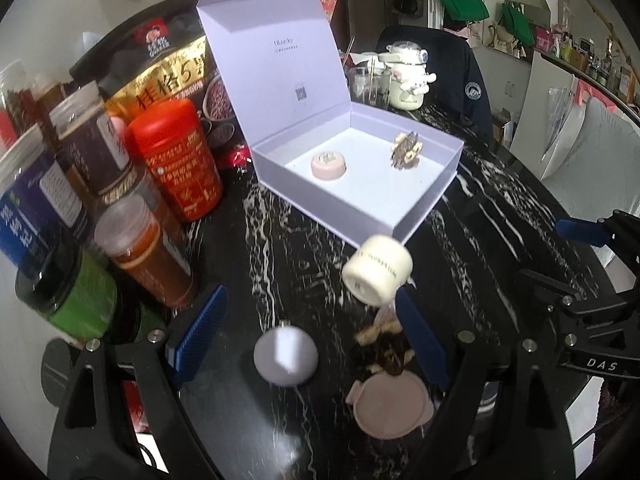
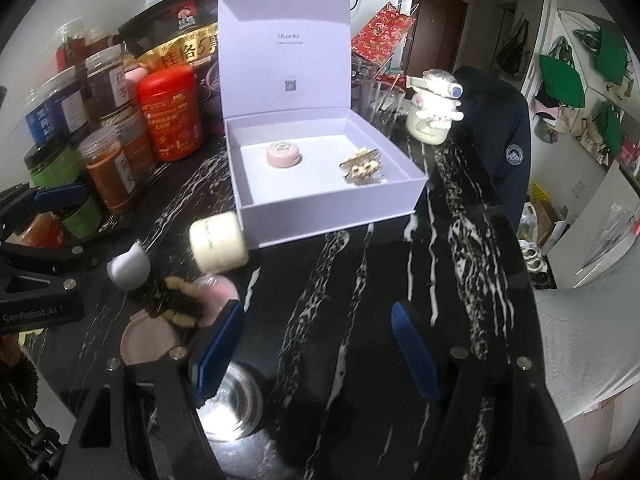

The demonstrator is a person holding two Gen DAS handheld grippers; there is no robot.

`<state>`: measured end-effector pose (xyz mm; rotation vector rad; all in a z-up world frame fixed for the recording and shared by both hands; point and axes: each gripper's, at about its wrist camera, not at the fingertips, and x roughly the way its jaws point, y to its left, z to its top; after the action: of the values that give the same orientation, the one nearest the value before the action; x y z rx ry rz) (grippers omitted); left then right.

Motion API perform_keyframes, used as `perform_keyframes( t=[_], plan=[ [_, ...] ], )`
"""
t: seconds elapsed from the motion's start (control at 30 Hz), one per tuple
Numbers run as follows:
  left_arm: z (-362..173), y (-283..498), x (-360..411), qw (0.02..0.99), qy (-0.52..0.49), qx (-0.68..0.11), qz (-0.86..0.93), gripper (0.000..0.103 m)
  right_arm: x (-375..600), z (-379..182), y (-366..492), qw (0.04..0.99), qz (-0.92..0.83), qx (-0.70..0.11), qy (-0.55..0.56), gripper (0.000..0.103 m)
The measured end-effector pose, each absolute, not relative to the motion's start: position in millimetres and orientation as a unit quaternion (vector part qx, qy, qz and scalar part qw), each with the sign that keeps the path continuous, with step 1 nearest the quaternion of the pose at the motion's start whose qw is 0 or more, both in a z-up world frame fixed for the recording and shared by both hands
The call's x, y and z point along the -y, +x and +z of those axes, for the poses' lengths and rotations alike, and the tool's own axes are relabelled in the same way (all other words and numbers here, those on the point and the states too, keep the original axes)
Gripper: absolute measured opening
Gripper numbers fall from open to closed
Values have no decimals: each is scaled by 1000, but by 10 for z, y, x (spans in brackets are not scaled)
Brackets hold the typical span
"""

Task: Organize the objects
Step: 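Grasp the black-lidded KATO-KATO jar with the right gripper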

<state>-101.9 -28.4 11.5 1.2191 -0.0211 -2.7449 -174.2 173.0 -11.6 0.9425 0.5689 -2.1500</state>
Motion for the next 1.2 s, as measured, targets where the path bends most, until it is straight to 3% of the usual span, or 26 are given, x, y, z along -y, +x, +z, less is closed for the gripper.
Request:
perform_keyframes(
  t=[1.2],
  plan=[
    [-487,-423,-35,31,446,9,-895,85,-2036,-707,-1178,439,-800,-184,366,80]
  ],
)
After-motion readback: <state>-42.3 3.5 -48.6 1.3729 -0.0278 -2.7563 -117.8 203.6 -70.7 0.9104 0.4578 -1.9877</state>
